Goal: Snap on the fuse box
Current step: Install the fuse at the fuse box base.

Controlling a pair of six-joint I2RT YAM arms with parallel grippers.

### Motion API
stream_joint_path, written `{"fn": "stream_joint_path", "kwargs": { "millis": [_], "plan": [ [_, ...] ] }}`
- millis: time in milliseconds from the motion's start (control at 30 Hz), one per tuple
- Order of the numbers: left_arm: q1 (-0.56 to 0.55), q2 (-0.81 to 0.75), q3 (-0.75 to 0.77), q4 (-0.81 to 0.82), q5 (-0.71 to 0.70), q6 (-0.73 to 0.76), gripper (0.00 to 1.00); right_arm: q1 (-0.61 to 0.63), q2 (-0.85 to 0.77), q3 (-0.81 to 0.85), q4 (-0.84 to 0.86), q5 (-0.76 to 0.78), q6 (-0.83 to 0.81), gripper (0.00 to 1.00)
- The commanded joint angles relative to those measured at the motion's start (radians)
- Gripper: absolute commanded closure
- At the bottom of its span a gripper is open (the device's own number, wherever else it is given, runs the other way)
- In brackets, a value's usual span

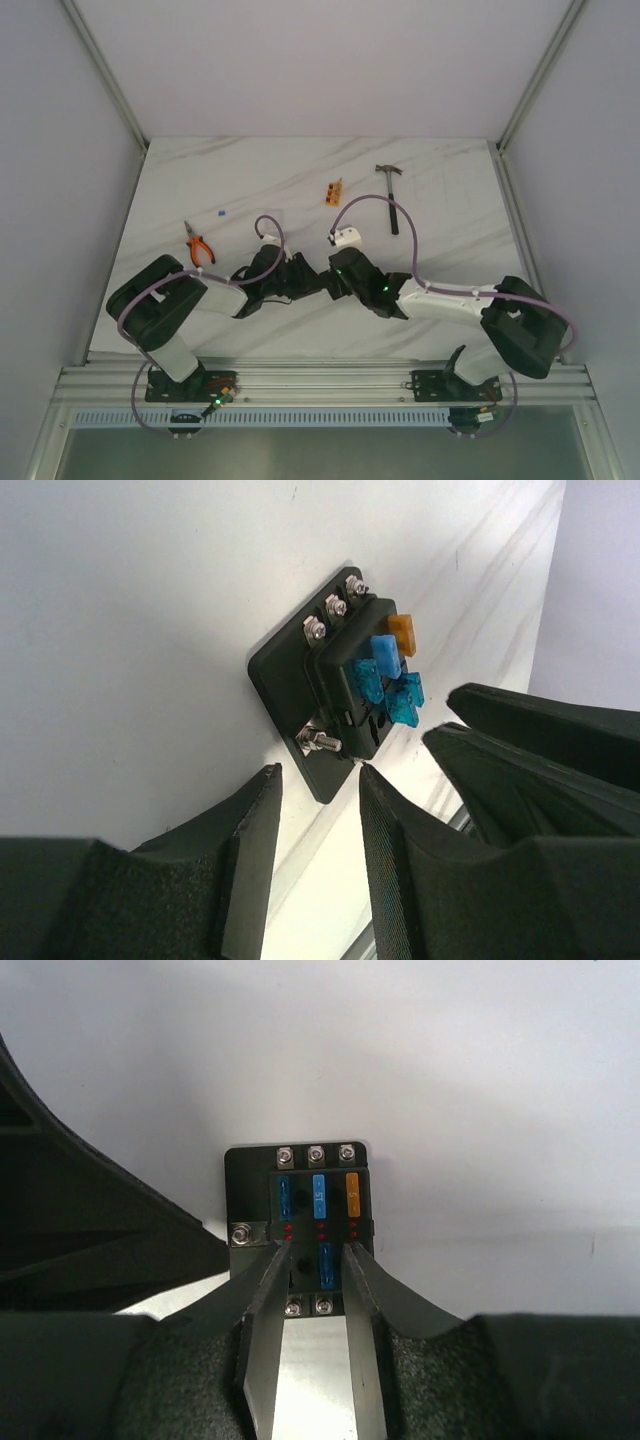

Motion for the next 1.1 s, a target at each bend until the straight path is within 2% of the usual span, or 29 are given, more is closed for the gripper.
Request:
{"fn": "stream_joint_path", "kwargs": {
  "millis": [0, 100, 400, 1067],
  "plan": [
    [-0.005, -0.047, 0.049, -0.130, -0.057, 0.059, 0.54, -0.001, -0.049, 0.073, -0.139, -0.005, 0.016, 0.67],
    [-0.004, -0.058, 0.075, -0.191, -0.082, 0.085, 0.56, -0.022, -0.059, 0.108, -0.225, -0.059, 0.018, 0.70],
    [-0.004, -0.028, 0.119, -0.204, -0.061, 0.093, 0.64, -0.098, -0.027, 0.197, -0.364, -0.246, 0.017, 0.77],
    [-0.008, 0.024, 0.146, -0.208, -0.010, 0.093, 0.70, -0.136, 0.107, 0.293, -0.444, -0.316, -0.003, 0.83]
  ]
}}
